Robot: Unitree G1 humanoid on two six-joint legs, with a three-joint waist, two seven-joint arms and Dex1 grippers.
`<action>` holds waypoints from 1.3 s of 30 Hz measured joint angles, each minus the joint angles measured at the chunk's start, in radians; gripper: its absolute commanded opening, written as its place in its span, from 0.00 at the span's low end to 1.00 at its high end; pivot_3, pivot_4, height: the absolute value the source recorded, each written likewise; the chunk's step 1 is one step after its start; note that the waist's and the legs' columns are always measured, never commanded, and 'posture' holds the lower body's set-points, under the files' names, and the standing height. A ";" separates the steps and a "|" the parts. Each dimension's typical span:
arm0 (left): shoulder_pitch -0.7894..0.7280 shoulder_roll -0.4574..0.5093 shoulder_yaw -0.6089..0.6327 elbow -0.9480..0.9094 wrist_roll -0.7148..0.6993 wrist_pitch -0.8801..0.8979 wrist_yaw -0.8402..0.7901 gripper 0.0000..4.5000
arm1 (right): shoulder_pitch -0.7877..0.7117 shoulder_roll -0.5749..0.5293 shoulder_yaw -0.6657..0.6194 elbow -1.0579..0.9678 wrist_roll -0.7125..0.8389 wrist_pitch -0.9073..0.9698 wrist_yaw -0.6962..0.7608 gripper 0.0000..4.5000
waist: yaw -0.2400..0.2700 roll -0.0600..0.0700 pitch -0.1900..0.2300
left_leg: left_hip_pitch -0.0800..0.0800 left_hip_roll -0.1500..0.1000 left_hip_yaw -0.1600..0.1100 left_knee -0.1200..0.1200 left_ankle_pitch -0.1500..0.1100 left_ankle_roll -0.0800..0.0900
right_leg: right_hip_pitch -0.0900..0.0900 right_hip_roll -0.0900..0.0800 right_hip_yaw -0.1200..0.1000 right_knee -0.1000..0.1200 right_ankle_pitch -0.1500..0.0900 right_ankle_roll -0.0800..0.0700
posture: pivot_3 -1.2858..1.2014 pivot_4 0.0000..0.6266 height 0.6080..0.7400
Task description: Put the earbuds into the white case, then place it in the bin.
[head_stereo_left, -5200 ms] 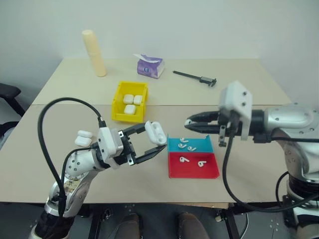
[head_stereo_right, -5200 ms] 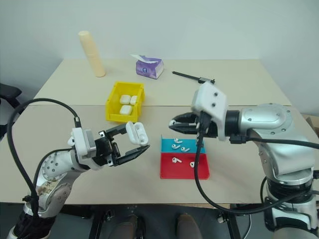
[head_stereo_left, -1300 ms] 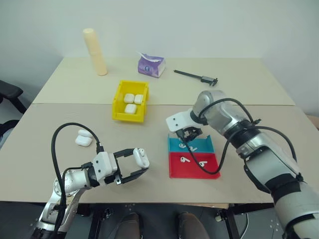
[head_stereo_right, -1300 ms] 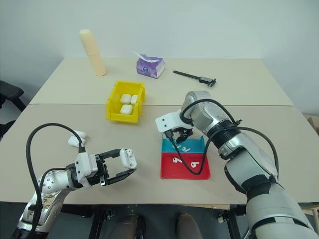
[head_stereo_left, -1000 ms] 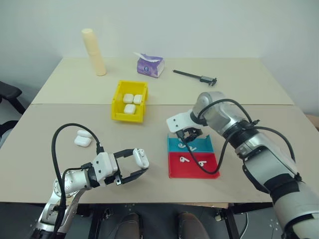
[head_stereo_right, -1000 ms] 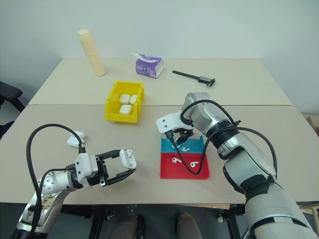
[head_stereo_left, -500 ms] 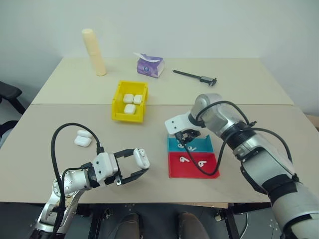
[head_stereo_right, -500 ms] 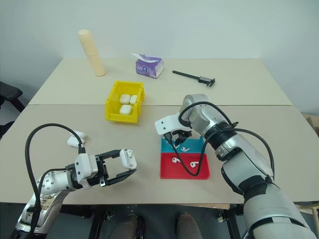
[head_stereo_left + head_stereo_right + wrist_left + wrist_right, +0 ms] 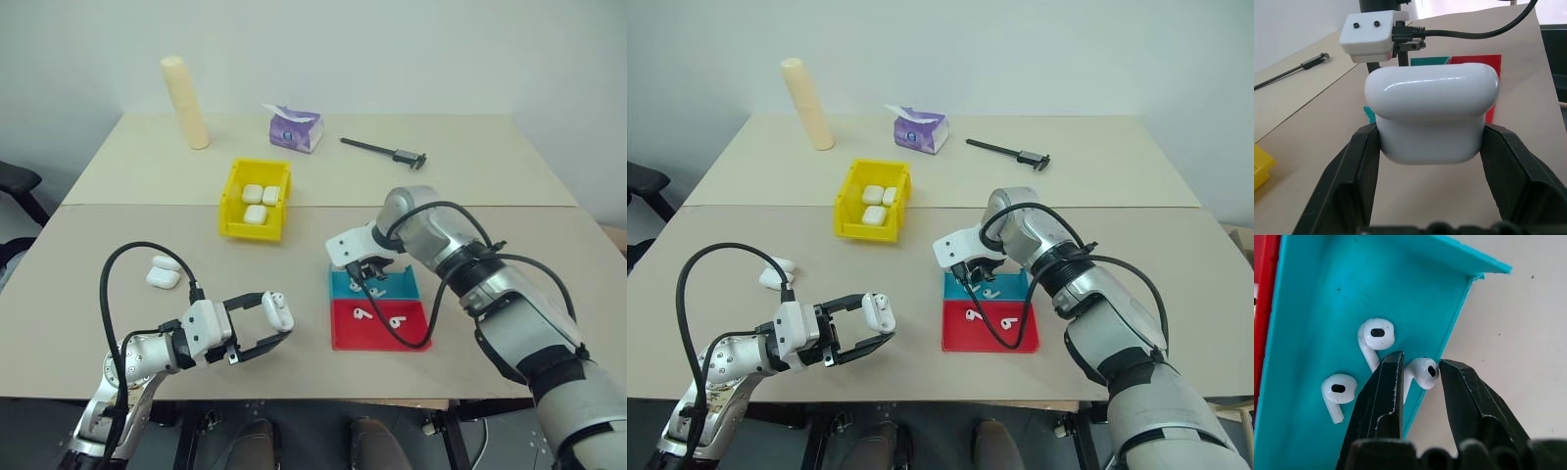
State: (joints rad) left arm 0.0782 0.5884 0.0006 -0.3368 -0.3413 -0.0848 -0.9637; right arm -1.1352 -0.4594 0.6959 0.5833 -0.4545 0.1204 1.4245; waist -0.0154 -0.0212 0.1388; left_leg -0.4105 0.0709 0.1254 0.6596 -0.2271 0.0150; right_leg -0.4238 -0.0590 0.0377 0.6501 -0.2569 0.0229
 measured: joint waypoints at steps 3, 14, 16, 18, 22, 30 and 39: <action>0.000 0.000 0.000 0.000 0.000 0.000 0.000 0.62 | 0.002 0.000 0.000 -0.005 -0.005 0.001 -0.001 0.34 | 0.000 0.000 0.000 | 0.000 0.000 0.000 0.000 0.000 0.000 | 0.000 0.000 0.000 0.000 0.000 0.000 | 0.52 0.24 1.00; 0.005 0.010 0.000 0.000 0.000 0.000 -0.002 0.62 | 0.002 0.001 -0.002 -0.003 -0.015 0.033 -0.009 0.34 | 0.000 0.000 0.000 | 0.001 0.000 0.000 0.000 0.000 0.000 | 0.001 0.000 0.000 0.000 0.000 0.000 | 0.52 0.24 1.00; 0.007 0.010 0.000 0.000 0.000 0.000 -0.003 0.62 | 0.002 0.001 -0.003 -0.003 -0.015 0.040 -0.010 0.34 | 0.000 0.000 0.000 | 0.001 0.000 0.000 0.000 0.000 0.000 | 0.001 0.000 0.000 0.000 0.000 0.000 | 0.52 0.24 1.00; 0.009 0.011 0.000 0.001 0.000 -0.001 -0.009 0.62 | 0.002 0.001 -0.003 -0.003 -0.015 0.045 -0.009 0.34 | 0.000 0.000 0.000 | 0.001 0.000 0.000 0.000 0.000 0.000 | 0.001 0.000 0.000 0.000 0.000 0.000 | 0.52 0.24 1.00; 0.010 0.011 0.000 0.002 0.000 -0.002 -0.017 0.62 | 0.002 0.001 -0.004 -0.003 -0.015 0.063 -0.009 0.34 | 0.000 0.000 0.000 | 0.001 0.000 0.000 0.000 0.000 0.000 | 0.001 0.000 0.000 0.000 0.000 0.000 | 0.52 0.24 1.00; 0.012 0.011 0.000 0.008 0.000 -0.004 -0.031 0.62 | 0.004 0.001 -0.008 -0.006 -0.015 0.108 -0.005 0.34 | 0.000 0.000 0.000 | 0.001 0.000 0.000 0.000 0.000 0.000 | 0.001 0.000 0.000 0.000 0.000 0.000 | 0.52 0.24 1.00; 0.012 0.011 0.000 0.008 0.000 -0.004 -0.034 0.62 | 0.050 -0.024 -0.035 -0.095 -0.011 0.161 0.037 0.34 | 0.001 0.000 0.000 | 0.001 0.000 0.000 0.000 0.000 0.000 | 0.001 0.000 0.000 0.000 0.000 0.000 | 0.52 0.24 1.00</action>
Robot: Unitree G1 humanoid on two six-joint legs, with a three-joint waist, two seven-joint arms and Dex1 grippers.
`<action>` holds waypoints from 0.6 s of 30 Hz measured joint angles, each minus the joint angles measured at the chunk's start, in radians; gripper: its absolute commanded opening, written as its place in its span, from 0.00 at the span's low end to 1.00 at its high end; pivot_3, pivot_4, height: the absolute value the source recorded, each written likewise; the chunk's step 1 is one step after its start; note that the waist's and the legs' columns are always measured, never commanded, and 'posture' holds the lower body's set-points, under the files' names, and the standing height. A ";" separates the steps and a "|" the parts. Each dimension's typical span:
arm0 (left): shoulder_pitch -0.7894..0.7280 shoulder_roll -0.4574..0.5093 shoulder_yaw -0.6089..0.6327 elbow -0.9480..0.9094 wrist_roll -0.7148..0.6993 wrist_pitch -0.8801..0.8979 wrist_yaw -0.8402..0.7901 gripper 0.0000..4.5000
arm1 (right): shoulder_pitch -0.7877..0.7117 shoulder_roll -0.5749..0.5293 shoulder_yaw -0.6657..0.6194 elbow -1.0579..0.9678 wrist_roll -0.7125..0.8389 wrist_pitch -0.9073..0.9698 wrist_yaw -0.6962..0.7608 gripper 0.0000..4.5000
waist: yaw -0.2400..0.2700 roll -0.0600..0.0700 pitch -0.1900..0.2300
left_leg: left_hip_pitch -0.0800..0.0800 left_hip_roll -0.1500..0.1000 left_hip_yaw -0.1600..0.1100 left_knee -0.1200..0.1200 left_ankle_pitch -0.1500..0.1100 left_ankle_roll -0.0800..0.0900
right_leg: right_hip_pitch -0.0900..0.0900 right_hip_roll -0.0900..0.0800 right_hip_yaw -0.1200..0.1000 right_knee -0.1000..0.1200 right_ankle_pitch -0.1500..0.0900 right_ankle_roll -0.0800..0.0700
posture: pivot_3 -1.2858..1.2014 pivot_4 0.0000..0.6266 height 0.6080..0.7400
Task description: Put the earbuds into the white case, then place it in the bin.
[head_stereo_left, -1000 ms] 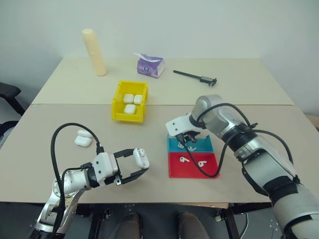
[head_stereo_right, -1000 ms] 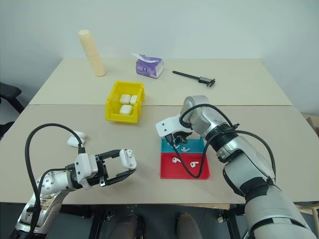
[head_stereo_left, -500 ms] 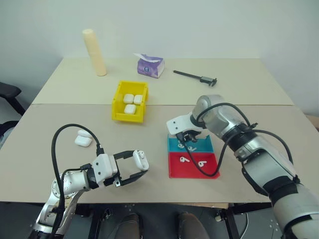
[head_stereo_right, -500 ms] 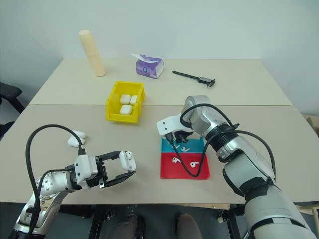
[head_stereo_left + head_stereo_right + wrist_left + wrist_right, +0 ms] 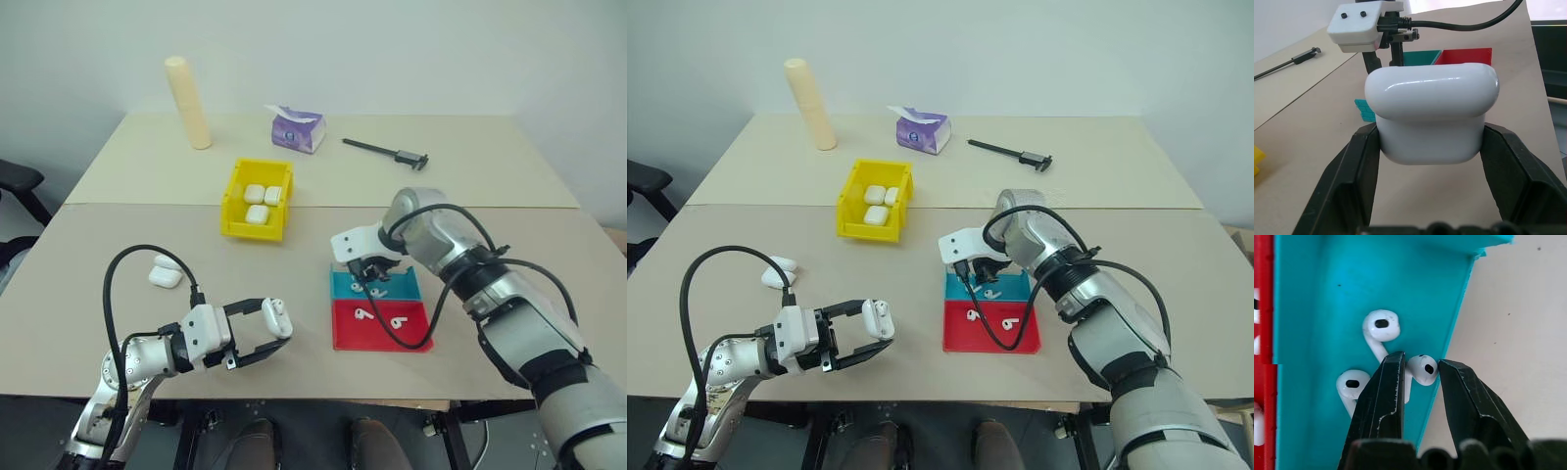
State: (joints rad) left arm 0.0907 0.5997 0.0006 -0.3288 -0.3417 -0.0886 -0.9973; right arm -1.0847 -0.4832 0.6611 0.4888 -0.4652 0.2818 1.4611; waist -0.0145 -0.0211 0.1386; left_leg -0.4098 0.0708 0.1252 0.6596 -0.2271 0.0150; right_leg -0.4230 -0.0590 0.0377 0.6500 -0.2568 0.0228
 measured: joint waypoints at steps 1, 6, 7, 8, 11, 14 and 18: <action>0.000 0.000 0.000 0.000 0.000 0.000 0.000 0.62 | 0.004 -0.002 -0.001 -0.011 0.000 0.003 0.001 0.34 | 0.000 0.000 0.000 | 0.000 0.000 0.000 0.000 0.000 0.000 | 0.000 0.000 0.000 0.000 0.000 0.000 | 0.52 0.24 1.00; 0.000 0.000 0.000 0.000 0.001 0.000 0.001 0.62 | 0.019 -0.013 -0.002 -0.041 -0.001 0.004 0.000 0.34 | 0.000 0.000 0.000 | 0.000 0.000 0.000 0.000 0.000 0.000 | 0.000 0.000 0.000 0.000 0.000 0.000 | 0.52 0.24 1.00; 0.000 0.000 0.000 0.000 0.002 0.000 0.001 0.62 | 0.024 -0.017 -0.004 -0.049 0.000 0.001 -0.001 0.34 | 0.000 0.000 0.000 | 0.000 0.000 0.000 0.000 0.000 0.000 | 0.000 0.000 0.000 0.000 0.000 0.000 | 0.52 0.24 1.00; 0.000 0.000 0.000 0.000 0.004 0.000 0.001 0.62 | 0.028 -0.021 -0.007 -0.052 0.000 -0.004 -0.001 0.34 | 0.000 0.000 0.000 | 0.000 0.000 0.000 0.000 0.000 0.000 | 0.000 0.000 0.000 0.000 0.000 0.000 | 0.52 0.24 1.00; 0.000 0.000 0.000 0.000 0.007 0.000 0.003 0.62 | 0.035 -0.027 -0.009 -0.065 0.001 -0.018 -0.005 0.34 | 0.000 0.000 0.000 | 0.000 0.000 0.000 0.000 0.000 0.000 | 0.000 0.000 0.000 0.000 0.000 0.000 | 0.52 0.24 1.00; 0.000 0.002 0.000 0.000 0.008 0.001 0.004 0.62 | 0.047 -0.045 -0.009 -0.078 0.004 -0.092 -0.021 0.34 | 0.000 0.000 0.000 | 0.000 0.000 0.000 0.000 0.000 0.000 | 0.000 0.000 0.000 0.000 0.000 0.000 | 0.52 0.24 1.00; 0.001 0.003 0.000 0.000 0.009 0.001 0.005 0.62 | 0.052 -0.051 -0.009 -0.082 0.005 -0.148 -0.036 0.34 | -0.001 0.000 0.000 | 0.000 0.000 0.000 0.000 0.000 0.000 | 0.000 0.000 0.000 0.000 0.000 0.000 | 0.52 0.24 1.00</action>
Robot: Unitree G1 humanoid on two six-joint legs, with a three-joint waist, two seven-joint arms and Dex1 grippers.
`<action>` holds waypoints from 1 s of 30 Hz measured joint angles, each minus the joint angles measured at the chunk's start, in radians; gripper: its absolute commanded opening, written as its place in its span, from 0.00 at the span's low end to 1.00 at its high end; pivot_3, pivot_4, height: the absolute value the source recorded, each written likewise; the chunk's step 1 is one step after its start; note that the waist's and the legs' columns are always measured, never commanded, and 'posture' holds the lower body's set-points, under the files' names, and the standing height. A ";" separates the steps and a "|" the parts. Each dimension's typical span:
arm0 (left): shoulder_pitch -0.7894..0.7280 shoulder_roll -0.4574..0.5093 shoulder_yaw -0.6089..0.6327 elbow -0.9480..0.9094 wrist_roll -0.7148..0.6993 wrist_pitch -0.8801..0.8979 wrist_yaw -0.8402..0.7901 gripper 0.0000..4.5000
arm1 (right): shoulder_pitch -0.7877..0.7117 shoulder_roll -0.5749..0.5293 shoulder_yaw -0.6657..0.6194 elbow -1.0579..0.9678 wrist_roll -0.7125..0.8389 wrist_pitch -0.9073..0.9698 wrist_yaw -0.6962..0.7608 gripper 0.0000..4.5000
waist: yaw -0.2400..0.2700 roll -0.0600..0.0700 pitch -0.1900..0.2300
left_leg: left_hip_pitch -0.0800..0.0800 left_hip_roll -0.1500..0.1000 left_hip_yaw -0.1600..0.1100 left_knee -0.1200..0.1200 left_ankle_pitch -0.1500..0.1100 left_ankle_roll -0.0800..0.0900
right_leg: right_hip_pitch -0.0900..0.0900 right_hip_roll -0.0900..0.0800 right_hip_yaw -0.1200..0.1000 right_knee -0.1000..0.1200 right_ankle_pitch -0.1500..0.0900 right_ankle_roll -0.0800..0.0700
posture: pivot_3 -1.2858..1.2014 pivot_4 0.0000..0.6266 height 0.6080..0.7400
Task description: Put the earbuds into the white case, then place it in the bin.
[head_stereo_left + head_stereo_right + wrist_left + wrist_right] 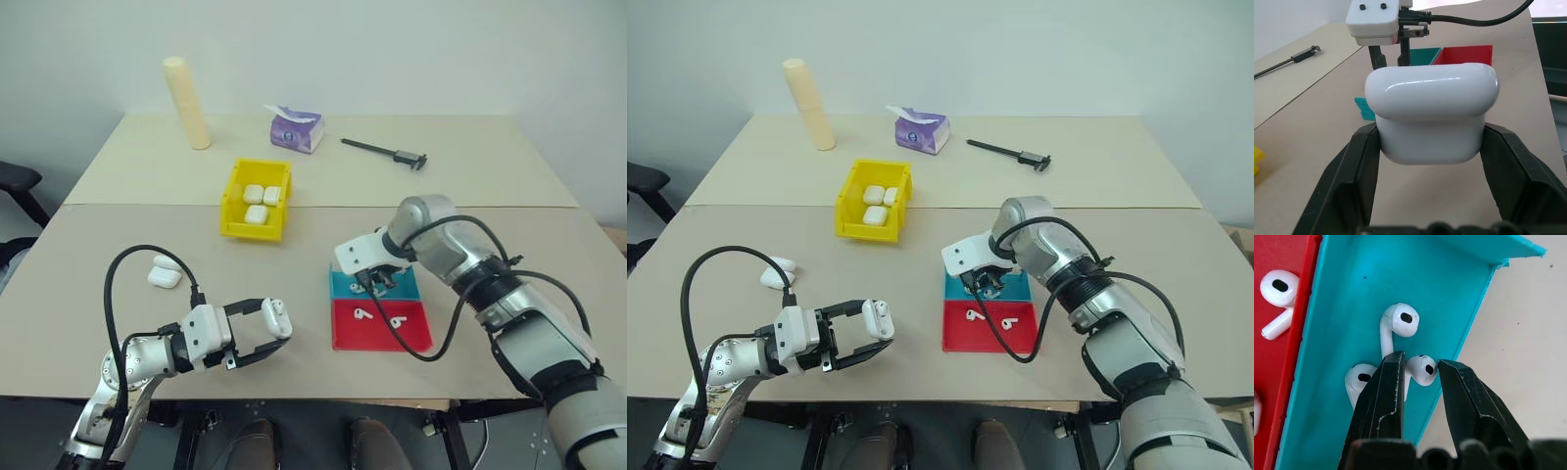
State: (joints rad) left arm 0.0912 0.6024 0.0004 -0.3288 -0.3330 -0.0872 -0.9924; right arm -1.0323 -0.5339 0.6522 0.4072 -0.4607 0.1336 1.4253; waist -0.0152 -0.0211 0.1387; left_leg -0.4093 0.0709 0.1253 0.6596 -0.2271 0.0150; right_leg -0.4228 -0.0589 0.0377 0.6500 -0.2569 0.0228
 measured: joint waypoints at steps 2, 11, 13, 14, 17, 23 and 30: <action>0.000 0.001 0.000 0.000 0.001 0.001 0.001 0.62 | 0.003 -0.004 0.000 -0.002 -0.001 -0.018 -0.009 0.43 | 0.000 0.000 0.000 | 0.000 0.000 0.000 0.000 0.000 0.000 | 0.000 0.000 0.000 0.000 0.000 0.000 | 0.52 0.24 1.00; 0.000 0.002 0.000 0.000 0.017 0.001 0.006 0.62 | 0.006 -0.005 -0.006 -0.009 -0.002 0.020 -0.006 0.52 | 0.001 0.000 0.000 | 0.001 0.000 0.000 0.000 0.000 0.000 | 0.001 0.000 0.000 0.000 0.000 0.000 | 0.52 0.24 1.00; 0.000 0.002 0.000 0.000 0.017 0.002 0.007 0.62 | 0.005 0.003 -0.008 -0.007 -0.004 0.064 -0.001 0.52 | 0.001 0.000 0.000 | 0.002 0.000 0.000 0.000 0.000 0.000 | 0.002 0.000 0.000 0.000 0.000 0.000 | 0.52 0.24 1.00; 0.000 0.002 0.000 0.000 0.018 0.002 0.007 0.62 | 0.004 0.007 -0.010 -0.006 -0.006 0.086 0.003 0.52 | 0.001 0.000 0.000 | 0.002 0.000 0.000 0.000 0.000 0.000 | 0.002 0.000 0.000 0.000 0.000 0.000 | 0.52 0.24 1.00; 0.000 0.002 -0.001 0.000 0.018 0.002 0.007 0.62 | 0.001 0.013 -0.012 -0.005 -0.007 0.141 0.014 0.52 | 0.001 0.000 0.000 | 0.002 0.000 0.000 0.000 0.000 0.000 | 0.002 0.000 0.000 0.000 0.000 0.000 | 0.52 0.24 1.00; 0.000 0.002 -0.002 0.000 0.020 0.002 0.007 0.62 | -0.003 0.014 -0.012 -0.004 -0.009 0.201 0.036 0.52 | 0.002 0.000 0.000 | 0.001 0.000 0.000 0.000 0.000 0.000 | 0.001 0.000 0.000 0.000 0.000 0.000 | 0.52 0.24 1.00; 0.000 0.002 -0.003 0.000 0.022 0.001 0.008 0.62 | -0.003 0.014 -0.009 -0.005 -0.008 0.207 0.041 0.39 | 0.001 0.000 0.000 | 0.001 0.000 0.000 0.000 0.000 0.000 | 0.001 0.000 0.000 0.000 0.000 0.000 | 0.52 0.24 1.00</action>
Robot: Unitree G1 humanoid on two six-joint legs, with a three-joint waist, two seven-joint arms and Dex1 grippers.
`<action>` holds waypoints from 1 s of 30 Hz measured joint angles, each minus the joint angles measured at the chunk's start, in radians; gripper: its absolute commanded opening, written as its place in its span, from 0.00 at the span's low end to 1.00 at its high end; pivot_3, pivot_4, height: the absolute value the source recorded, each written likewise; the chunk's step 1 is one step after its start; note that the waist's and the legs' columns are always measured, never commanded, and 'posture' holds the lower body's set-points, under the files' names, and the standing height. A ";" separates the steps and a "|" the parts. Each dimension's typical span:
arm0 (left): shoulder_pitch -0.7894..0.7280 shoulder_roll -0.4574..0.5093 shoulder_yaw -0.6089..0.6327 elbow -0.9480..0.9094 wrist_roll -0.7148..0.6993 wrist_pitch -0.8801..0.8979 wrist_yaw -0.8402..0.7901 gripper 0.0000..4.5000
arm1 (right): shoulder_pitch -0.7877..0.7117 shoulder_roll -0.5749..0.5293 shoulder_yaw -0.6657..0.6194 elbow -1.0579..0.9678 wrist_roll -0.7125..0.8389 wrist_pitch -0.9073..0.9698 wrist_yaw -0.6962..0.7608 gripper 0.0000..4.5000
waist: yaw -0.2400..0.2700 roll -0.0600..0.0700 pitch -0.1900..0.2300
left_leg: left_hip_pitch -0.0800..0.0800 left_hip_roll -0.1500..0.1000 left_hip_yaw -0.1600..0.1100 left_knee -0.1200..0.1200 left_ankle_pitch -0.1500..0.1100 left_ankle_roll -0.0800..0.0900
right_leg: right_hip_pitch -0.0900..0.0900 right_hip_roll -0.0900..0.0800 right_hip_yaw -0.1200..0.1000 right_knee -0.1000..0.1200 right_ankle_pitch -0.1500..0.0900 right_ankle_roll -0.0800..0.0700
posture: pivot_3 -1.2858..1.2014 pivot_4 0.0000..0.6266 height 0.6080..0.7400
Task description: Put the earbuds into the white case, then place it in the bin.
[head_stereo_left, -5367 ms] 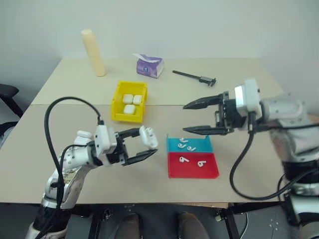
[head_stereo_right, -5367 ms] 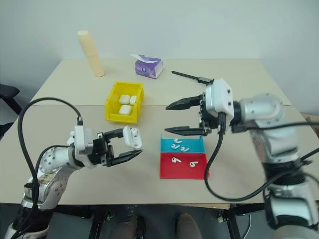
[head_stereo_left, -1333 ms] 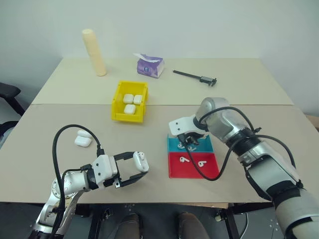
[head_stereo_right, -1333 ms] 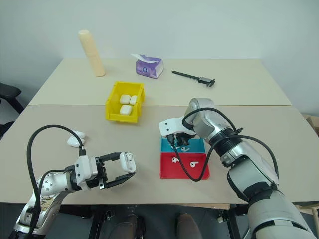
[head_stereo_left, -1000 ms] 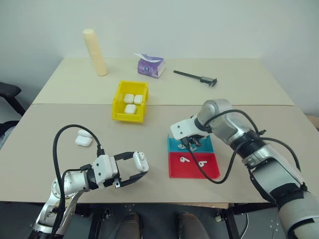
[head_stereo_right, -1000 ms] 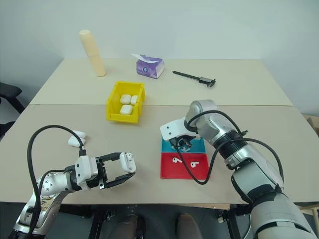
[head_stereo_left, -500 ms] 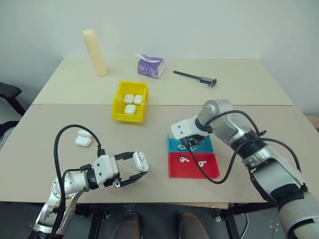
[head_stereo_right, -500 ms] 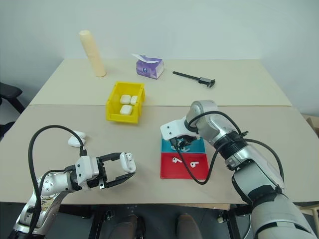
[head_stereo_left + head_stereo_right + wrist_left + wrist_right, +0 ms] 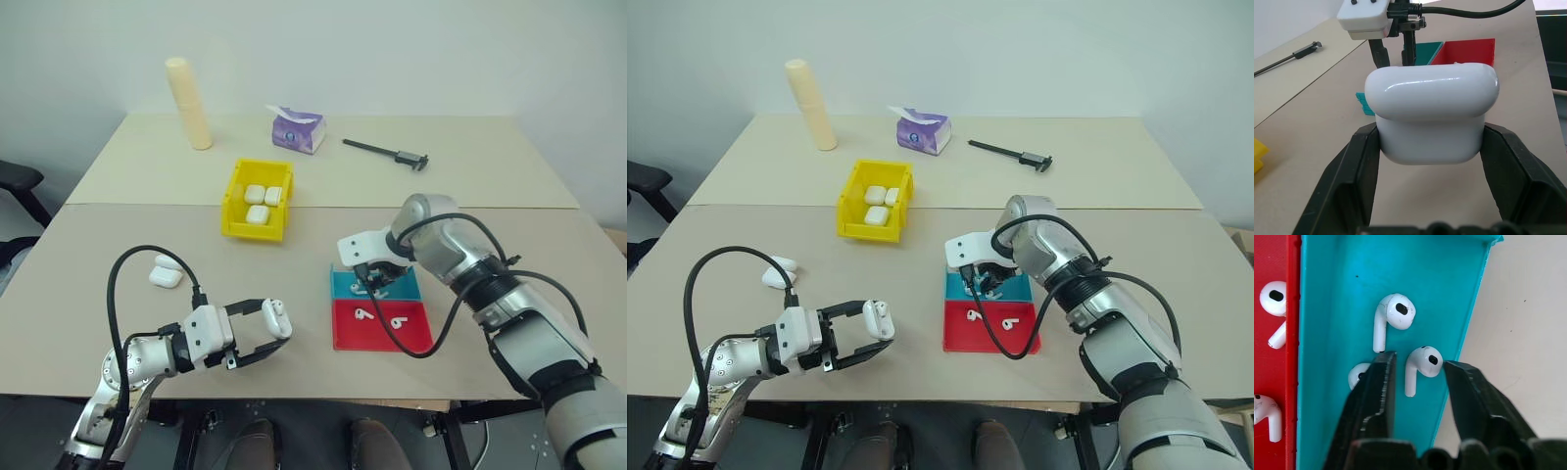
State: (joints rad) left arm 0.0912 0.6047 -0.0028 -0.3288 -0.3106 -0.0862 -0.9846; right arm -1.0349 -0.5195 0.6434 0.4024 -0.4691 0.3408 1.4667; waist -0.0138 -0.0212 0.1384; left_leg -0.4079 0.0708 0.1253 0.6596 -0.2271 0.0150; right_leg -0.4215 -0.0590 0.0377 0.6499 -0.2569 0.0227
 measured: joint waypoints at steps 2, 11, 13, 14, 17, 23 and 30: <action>0.000 0.000 -0.001 0.000 0.000 0.000 0.001 0.62 | 0.000 0.000 0.000 0.000 0.000 0.002 -0.004 0.39 | 0.000 0.000 0.000 | 0.000 0.000 0.000 0.000 0.000 0.000 | 0.000 0.000 0.000 0.000 0.000 0.000 | 0.52 0.24 1.00; 0.000 0.000 -0.004 0.000 0.011 -0.001 0.007 0.62 | 0.000 0.001 0.000 0.000 0.000 0.007 -0.009 0.39 | 0.000 0.000 0.000 | 0.000 0.000 0.000 0.000 0.000 0.000 | 0.000 0.000 0.000 0.000 0.000 0.000 | 0.52 0.24 1.00; 0.000 0.000 -0.007 0.000 0.011 -0.001 0.009 0.62 | 0.000 0.001 0.000 0.000 0.000 0.008 -0.009 0.30 | 0.000 0.000 0.000 | 0.000 0.000 0.000 0.000 0.000 0.000 | 0.000 0.000 0.000 0.000 0.000 0.000 | 0.52 0.24 1.00; 0.000 0.000 -0.008 0.000 0.011 -0.001 0.010 0.62 | 0.000 0.001 0.001 0.000 0.000 0.007 -0.009 0.25 | 0.000 0.000 0.000 | 0.000 0.000 0.000 0.000 0.000 0.000 | 0.000 0.000 0.000 0.000 0.000 0.000 | 0.52 0.24 1.00; 0.000 -0.001 -0.011 0.000 0.011 -0.001 0.011 0.62 | -0.001 0.001 0.001 0.000 0.000 0.003 -0.009 0.14 | 0.000 0.000 0.000 | 0.000 0.000 0.000 0.000 0.000 0.000 | 0.000 0.000 0.000 0.000 0.000 0.000 | 0.52 0.24 1.00; 0.000 -0.001 -0.011 0.000 0.011 -0.001 0.012 0.62 | -0.001 0.001 0.001 -0.001 0.000 -0.002 -0.012 0.14 | 0.000 0.000 0.000 | 0.000 0.000 0.000 0.000 0.000 0.000 | 0.000 0.000 0.000 0.000 0.000 0.000 | 0.52 0.24 1.00; -0.002 -0.005 -0.011 0.000 -0.002 0.002 0.014 0.62 | 0.004 0.000 -0.007 -0.015 0.006 0.008 -0.015 0.14 | 0.000 0.000 0.000 | 0.000 0.000 0.000 0.000 0.000 0.000 | 0.000 0.000 0.000 0.000 0.000 0.000 | 0.52 0.24 1.00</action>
State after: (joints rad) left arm 0.0890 0.5994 -0.0138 -0.3288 -0.3130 -0.0845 -0.9708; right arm -1.0306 -0.5197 0.6366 0.3875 -0.4633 0.3493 1.4512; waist -0.0140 -0.0213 0.1383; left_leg -0.4082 0.0709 0.1252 0.6595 -0.2271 0.0150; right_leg -0.4219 -0.0590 0.0377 0.6500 -0.2569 0.0227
